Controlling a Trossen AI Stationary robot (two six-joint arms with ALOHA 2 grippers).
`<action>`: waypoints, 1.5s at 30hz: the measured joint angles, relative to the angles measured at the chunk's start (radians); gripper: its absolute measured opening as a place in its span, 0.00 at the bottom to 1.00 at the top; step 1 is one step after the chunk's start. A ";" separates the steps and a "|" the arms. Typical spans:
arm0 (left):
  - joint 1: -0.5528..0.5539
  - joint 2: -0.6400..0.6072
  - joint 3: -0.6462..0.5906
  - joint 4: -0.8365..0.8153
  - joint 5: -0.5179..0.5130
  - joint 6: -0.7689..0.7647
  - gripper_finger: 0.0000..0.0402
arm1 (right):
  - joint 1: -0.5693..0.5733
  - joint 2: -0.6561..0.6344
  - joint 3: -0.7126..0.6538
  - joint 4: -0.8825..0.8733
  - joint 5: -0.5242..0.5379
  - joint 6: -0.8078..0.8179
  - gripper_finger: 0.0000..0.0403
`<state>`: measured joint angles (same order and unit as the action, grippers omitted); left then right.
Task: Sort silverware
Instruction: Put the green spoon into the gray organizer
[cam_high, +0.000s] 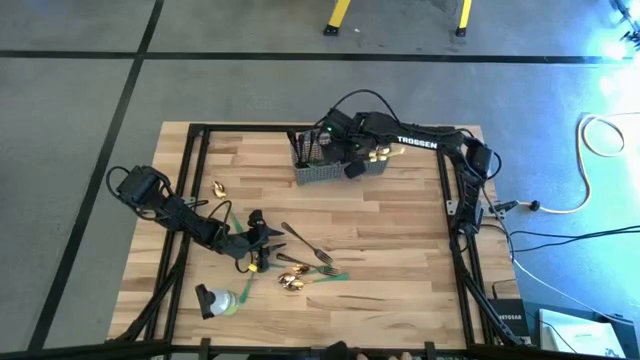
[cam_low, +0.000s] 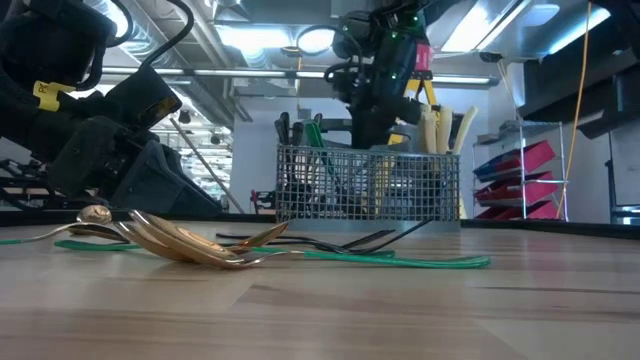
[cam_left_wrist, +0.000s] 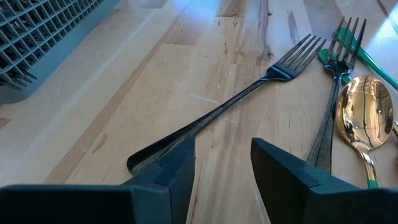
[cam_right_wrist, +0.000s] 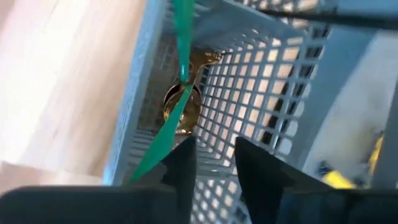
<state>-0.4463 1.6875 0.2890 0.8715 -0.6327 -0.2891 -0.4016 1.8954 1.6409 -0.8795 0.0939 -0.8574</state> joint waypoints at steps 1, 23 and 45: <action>0.000 0.000 0.000 0.000 0.000 -0.001 0.35 | -0.007 0.000 0.000 0.000 -0.024 0.041 0.28; 0.000 0.000 0.000 0.000 0.000 0.000 0.35 | -0.029 0.006 0.011 -0.059 -0.186 0.296 0.45; 0.000 0.000 0.000 0.000 0.000 0.001 0.35 | -0.029 0.038 0.011 -0.158 -0.118 0.190 0.45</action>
<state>-0.4465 1.6875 0.2890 0.8718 -0.6330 -0.2886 -0.4308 1.9334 1.6516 -1.0371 -0.0240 -0.6677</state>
